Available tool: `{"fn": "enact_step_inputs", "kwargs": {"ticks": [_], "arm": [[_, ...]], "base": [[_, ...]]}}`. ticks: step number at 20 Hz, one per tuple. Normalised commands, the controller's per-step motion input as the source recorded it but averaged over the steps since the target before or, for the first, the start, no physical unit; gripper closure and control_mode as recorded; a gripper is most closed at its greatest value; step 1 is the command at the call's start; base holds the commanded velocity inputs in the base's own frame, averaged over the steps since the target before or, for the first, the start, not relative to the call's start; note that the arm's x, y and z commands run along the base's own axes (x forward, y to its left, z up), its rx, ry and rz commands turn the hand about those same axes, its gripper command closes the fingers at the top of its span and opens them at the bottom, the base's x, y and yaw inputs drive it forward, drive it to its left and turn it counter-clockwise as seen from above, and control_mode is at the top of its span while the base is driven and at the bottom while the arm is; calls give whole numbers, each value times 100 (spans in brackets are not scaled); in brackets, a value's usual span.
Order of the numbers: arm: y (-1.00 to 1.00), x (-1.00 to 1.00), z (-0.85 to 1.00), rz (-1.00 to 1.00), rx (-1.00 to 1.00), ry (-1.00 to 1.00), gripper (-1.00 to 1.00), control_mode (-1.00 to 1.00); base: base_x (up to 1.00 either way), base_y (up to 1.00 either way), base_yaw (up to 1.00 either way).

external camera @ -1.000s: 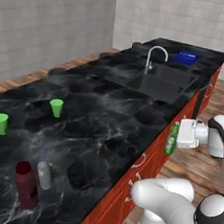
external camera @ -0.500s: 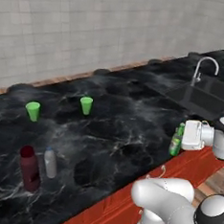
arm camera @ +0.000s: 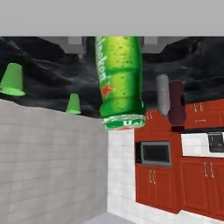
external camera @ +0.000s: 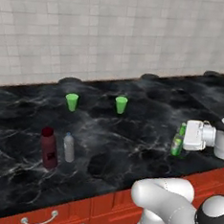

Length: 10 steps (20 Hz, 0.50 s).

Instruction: Place the drinks on the dining counter in a tight cluster.

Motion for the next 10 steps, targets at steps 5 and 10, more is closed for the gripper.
{"fn": "enact_step_inputs", "kwargs": {"ticks": [5,10], "arm": [[0,0,0,0,0,0,100,100],[0,0,0,0,0,0,100,100]], "base": [[30,27,63],[66,10,30]]}}
